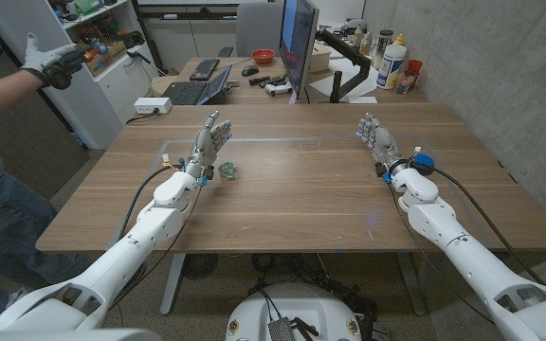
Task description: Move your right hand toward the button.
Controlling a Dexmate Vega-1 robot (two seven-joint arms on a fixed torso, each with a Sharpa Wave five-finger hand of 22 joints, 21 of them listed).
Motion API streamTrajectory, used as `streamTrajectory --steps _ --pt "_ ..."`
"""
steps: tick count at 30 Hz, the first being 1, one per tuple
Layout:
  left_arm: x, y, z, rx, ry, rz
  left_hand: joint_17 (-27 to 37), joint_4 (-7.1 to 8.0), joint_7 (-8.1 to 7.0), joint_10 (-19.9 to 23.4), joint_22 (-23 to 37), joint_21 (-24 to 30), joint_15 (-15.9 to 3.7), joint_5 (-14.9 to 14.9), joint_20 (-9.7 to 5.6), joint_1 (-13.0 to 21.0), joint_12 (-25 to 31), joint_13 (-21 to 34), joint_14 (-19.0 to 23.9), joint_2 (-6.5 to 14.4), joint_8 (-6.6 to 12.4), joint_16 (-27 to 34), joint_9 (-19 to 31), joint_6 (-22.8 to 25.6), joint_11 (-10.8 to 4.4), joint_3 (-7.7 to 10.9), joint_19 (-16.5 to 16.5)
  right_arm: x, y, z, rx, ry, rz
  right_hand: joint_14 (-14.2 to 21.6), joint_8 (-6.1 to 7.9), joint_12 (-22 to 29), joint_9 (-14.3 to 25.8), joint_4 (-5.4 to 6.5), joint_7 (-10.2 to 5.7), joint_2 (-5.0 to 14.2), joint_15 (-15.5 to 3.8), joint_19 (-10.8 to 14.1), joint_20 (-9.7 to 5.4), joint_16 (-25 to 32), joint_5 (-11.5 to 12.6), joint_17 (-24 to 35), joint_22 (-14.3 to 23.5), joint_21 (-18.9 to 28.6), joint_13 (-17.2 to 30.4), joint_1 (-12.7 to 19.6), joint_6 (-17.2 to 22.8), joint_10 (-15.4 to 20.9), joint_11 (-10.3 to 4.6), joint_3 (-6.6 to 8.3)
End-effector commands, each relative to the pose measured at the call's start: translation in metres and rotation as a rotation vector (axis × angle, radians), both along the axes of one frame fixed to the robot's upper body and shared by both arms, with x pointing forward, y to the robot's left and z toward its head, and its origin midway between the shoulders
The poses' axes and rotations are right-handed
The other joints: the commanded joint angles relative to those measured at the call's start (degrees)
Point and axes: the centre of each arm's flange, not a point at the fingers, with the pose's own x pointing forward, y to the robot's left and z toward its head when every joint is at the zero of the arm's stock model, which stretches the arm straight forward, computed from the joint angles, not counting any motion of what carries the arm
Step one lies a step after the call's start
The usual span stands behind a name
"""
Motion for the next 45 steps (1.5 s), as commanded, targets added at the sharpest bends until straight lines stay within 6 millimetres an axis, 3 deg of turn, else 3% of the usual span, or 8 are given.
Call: streamTrajectory --steps 1,45 --pt "0.0019 0.0014 -0.0006 0.000 0.009 0.012 0.2 0.00 -0.13 0.4 0.3 0.4 -0.08 0.3 -1.85 0.5 0.4 0.3 0.5 0.0 0.32 0.4 0.2 0.5 -0.09 0.28 0.6 0.0025 -0.0017 -0.0054 0.008 0.025 -0.006 0.4 0.31 0.3 0.3 -0.07 0.61 0.15 0.07 0.6 -1.35 0.4 0.3 0.2 0.2 0.3 0.1 0.4 0.2 0.1 0.52 0.49" --pt "-0.0016 -0.0007 0.0030 0.023 -0.002 0.008 0.2 -0.51 -0.49 0.4 0.3 0.5 -0.10 0.7 -1.66 0.8 0.5 0.3 0.3 0.5 -0.15 0.4 0.3 1.0 -0.34 -0.16 0.3 -0.0001 0.0043 -0.0032 -0.021 0.036 -0.014 0.7 0.06 0.3 0.3 -0.42 -0.15 0.34 -0.05 0.8 -1.06 0.4 0.6 0.2 0.2 -0.5 0.2 0.5 0.5 0.6 0.39 0.34"
